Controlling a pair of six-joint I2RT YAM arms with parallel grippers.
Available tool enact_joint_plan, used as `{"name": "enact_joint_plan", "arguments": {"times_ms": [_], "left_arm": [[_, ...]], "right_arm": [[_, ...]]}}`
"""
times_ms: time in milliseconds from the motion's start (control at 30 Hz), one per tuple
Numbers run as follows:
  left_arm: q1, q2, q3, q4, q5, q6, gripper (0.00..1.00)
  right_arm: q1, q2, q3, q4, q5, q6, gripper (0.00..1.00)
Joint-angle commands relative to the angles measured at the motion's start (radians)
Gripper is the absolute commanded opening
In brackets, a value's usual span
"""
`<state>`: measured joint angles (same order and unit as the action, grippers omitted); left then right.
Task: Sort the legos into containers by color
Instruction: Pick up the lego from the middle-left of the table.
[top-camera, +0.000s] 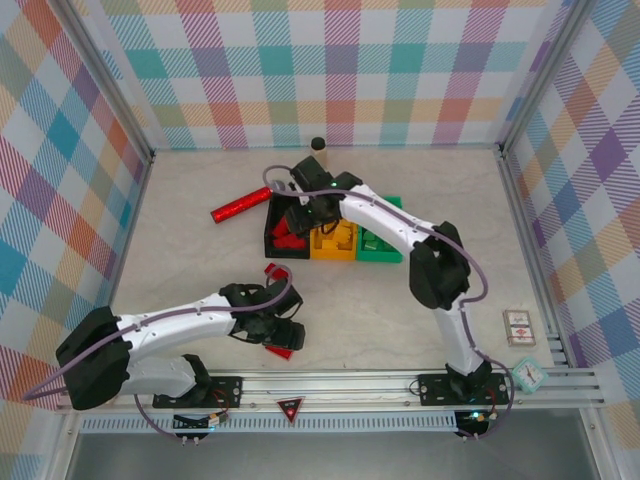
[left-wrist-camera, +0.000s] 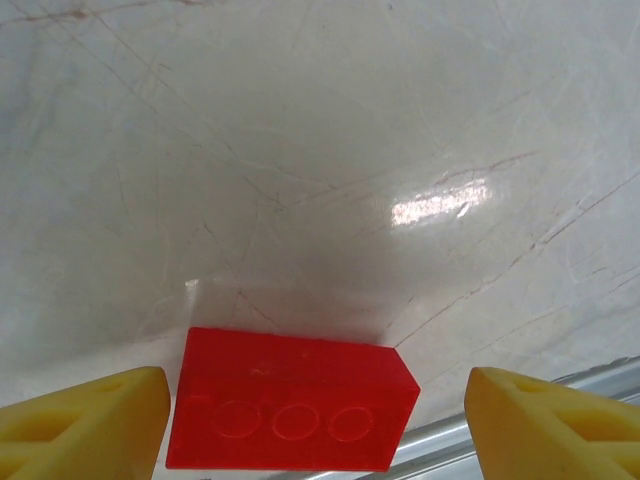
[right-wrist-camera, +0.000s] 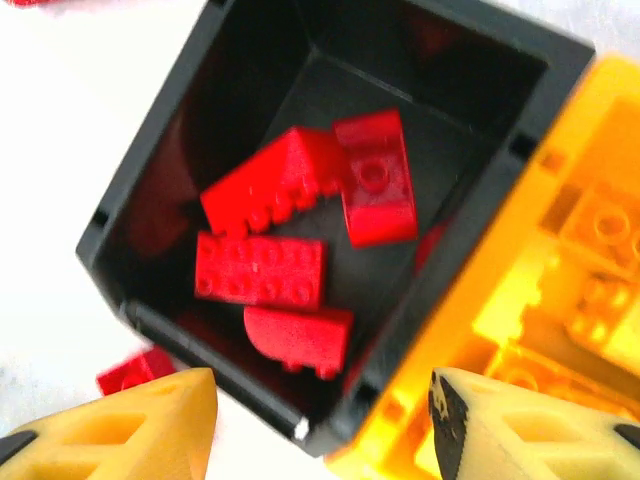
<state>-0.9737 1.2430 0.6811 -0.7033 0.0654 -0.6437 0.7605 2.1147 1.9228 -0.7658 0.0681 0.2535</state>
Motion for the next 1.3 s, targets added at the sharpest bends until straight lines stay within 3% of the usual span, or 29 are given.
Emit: {"name": "enact_joint_plan", "arguments": {"times_ms": [0, 267, 500, 767, 900, 1000, 1133, 1267], "left_arm": [[-0.022, 0.016, 0.025, -0.092, -0.052, -0.014, 0.78], [-0.037, 0.049, 0.015, -0.107, -0.075, -0.031, 0.78], [-0.094, 0.156, 0.05, -0.027, -0.034, -0.034, 0.79], [-0.108, 0.25, 0.073, -0.047, -0.076, -0.036, 0.75], [-0.108, 0.237, 0.098, -0.058, -0.11, -0.045, 0.53], [-0.108, 0.255, 0.164, -0.117, -0.155, -0.046, 0.22], [-0.106, 0.28, 0.256, -0.179, -0.223, -0.037, 0.14], [-0.073, 0.293, 0.342, -0.218, -0.276, 0.0, 0.13]], "right_arm": [[0.011, -0.102, -0.091, 0.06, -0.018, 0.012, 0.59], [0.035, -0.202, -0.238, 0.084, -0.011, 0.019, 0.6], [0.039, -0.214, -0.278, 0.09, -0.006, 0.025, 0.62], [0.04, -0.225, -0.323, 0.109, -0.007, 0.041, 0.63], [0.04, -0.229, -0.34, 0.114, -0.008, 0.046, 0.63], [0.04, -0.238, -0.36, 0.123, -0.009, 0.053, 0.63], [0.043, -0.27, -0.423, 0.153, -0.013, 0.077, 0.63], [0.043, -0.309, -0.475, 0.158, 0.003, 0.091, 0.63]]}}
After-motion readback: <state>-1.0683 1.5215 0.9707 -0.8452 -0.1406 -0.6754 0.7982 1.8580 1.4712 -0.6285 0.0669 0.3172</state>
